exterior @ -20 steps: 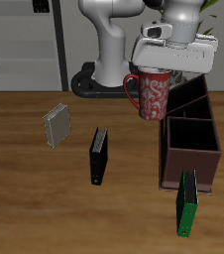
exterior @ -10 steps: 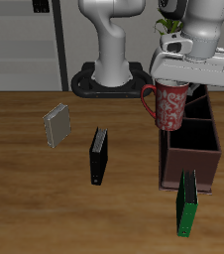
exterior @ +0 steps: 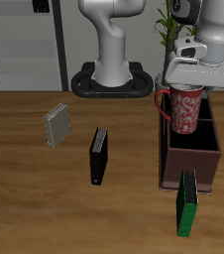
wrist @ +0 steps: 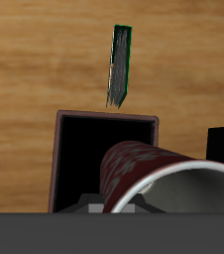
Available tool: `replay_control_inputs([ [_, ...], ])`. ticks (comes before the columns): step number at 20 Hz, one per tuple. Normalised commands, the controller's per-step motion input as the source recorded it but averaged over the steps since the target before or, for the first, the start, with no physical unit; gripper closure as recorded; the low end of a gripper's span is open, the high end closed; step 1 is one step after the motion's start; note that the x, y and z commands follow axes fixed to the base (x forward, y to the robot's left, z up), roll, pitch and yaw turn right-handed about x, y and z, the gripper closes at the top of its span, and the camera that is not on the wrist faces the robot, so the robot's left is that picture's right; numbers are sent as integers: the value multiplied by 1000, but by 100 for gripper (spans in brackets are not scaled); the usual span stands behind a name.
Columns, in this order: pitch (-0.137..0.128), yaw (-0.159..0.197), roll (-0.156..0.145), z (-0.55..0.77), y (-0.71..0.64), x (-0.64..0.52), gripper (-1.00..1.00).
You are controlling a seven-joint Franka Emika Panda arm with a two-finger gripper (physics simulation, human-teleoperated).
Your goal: Place the red mug into the left desk caddy's right compartment and place the green book into the left desk caddy's back compartment
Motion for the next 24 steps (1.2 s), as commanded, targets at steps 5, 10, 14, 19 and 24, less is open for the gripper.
replay_control_inputs([
  [5,25,-9,5,-163,139,129,100],
  [10,29,-9,20,-182,208,77,100],
  [14,47,-25,17,-193,215,64,100],
  [19,29,0,14,-189,144,37,100],
  [24,47,-31,1,-197,-2,127,100],
])
